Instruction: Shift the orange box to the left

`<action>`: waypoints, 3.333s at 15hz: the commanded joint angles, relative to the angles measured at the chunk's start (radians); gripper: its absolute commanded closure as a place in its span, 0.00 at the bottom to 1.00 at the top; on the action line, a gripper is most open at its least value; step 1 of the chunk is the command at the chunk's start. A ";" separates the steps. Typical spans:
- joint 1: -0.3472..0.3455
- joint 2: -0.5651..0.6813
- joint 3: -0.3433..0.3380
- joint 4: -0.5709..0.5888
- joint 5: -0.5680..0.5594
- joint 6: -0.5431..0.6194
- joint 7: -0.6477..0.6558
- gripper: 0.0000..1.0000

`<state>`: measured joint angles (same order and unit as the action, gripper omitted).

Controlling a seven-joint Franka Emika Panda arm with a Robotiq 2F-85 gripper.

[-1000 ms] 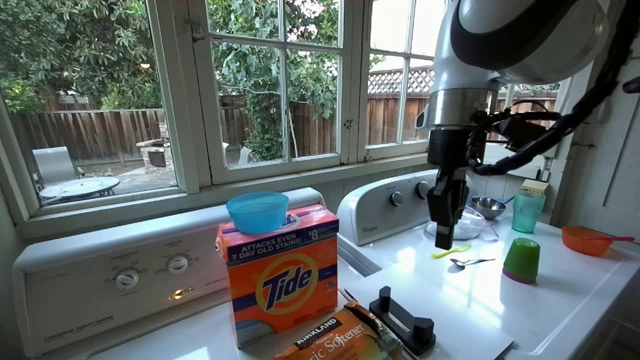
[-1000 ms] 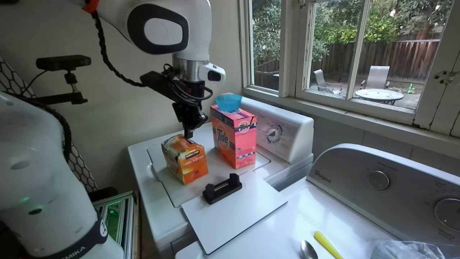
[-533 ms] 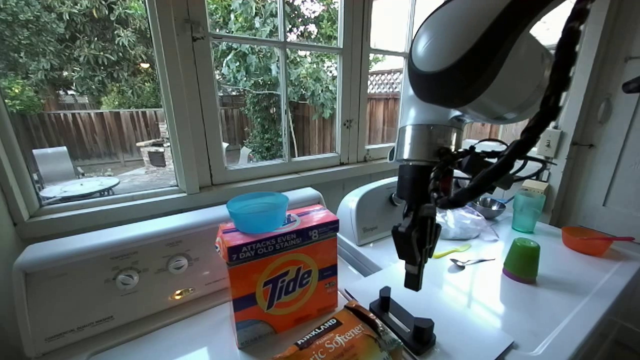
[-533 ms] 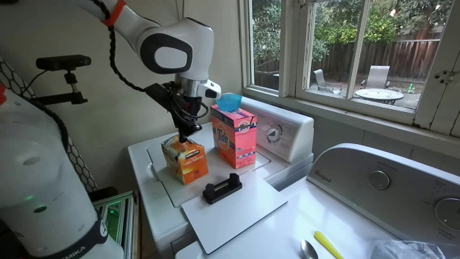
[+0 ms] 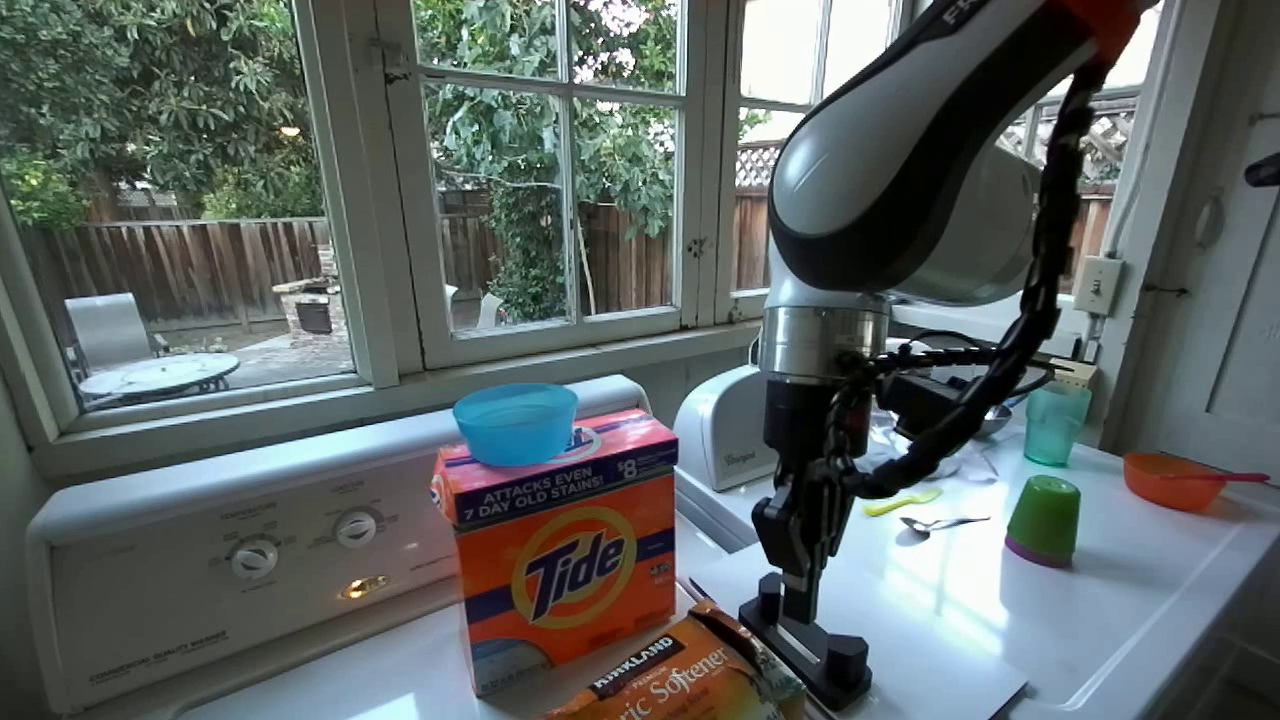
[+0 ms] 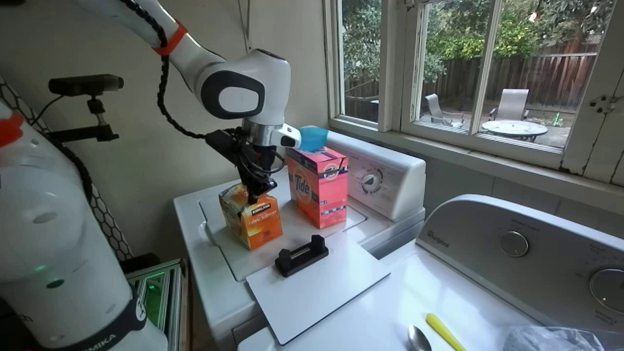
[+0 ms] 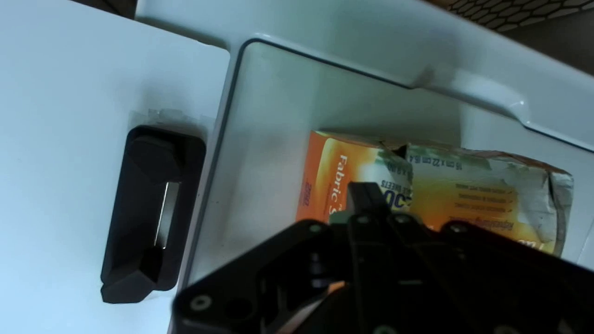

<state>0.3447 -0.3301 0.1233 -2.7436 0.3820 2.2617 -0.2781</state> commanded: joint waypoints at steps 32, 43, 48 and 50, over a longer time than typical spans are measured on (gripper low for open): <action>0.032 0.482 0.223 0.135 1.165 0.042 -0.580 1.00; 0.101 0.654 0.260 0.308 1.195 0.030 -0.689 1.00; 0.079 0.608 0.230 0.273 1.072 -0.025 -0.638 1.00; 0.061 0.567 0.213 0.244 0.993 -0.051 -0.614 0.73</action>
<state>0.4298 0.2989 0.3609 -2.4526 1.4732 2.2687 -0.9311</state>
